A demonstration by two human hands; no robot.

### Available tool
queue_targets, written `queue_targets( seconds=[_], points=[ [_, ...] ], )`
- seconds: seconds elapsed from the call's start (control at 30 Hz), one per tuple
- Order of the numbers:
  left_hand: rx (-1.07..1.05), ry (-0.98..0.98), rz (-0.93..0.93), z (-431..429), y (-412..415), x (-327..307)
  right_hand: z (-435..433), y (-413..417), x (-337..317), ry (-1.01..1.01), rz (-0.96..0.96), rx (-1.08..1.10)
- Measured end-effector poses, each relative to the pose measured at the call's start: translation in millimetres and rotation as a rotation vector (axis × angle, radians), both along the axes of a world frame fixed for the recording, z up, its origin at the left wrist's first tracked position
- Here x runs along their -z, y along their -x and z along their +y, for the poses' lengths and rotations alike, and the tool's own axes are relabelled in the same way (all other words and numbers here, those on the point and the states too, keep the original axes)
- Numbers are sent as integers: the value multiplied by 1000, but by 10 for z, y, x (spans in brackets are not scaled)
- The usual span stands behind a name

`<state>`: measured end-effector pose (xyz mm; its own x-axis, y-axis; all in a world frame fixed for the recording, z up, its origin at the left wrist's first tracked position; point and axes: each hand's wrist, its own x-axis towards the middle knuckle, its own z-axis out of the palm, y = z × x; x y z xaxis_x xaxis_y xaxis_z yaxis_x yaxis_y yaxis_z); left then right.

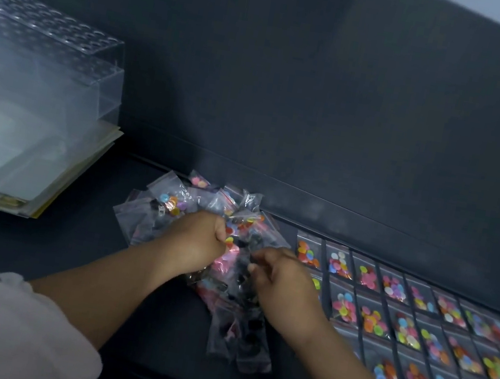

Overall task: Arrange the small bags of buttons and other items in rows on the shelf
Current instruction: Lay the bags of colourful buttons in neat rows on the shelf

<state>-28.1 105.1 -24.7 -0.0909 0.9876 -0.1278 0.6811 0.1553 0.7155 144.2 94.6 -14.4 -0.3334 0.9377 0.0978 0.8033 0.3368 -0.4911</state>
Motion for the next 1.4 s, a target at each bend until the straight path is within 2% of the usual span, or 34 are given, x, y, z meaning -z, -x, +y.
queue_targets(
  seconds=[0.2, 0.37, 0.5, 0.73, 0.9, 1.0, 1.17, 1.3, 1.4],
  points=[
    [-178, -26, -343, -32, 209, -61, 128, 132, -36, 18, 63, 8],
    [-298, -42, -486, -51, 368, -135, 229, 261, -1, 68, 80, 25],
    [-360, -27, -568, -56, 432, -159, 295, 400, -12, 68, 24, -9],
    [-358, 12, -581, -119, 470, -173, 451, 617, -4, 184, -311, -47],
    [-349, 26, -583, -156, 477, -184, 467, 656, 1, 292, -284, -45],
    [-351, 32, -605, -170, 479, -204, 459, 617, 18, 316, -199, -51],
    [-372, 40, -652, -193, 481, -263, 429, 542, -31, 293, 118, 27],
    [-410, 39, -731, -194, 461, -283, 403, 512, -112, 293, 488, 137],
    [-422, 22, -782, -224, 378, -333, 366, 447, -197, 374, 699, 190]
  ],
)
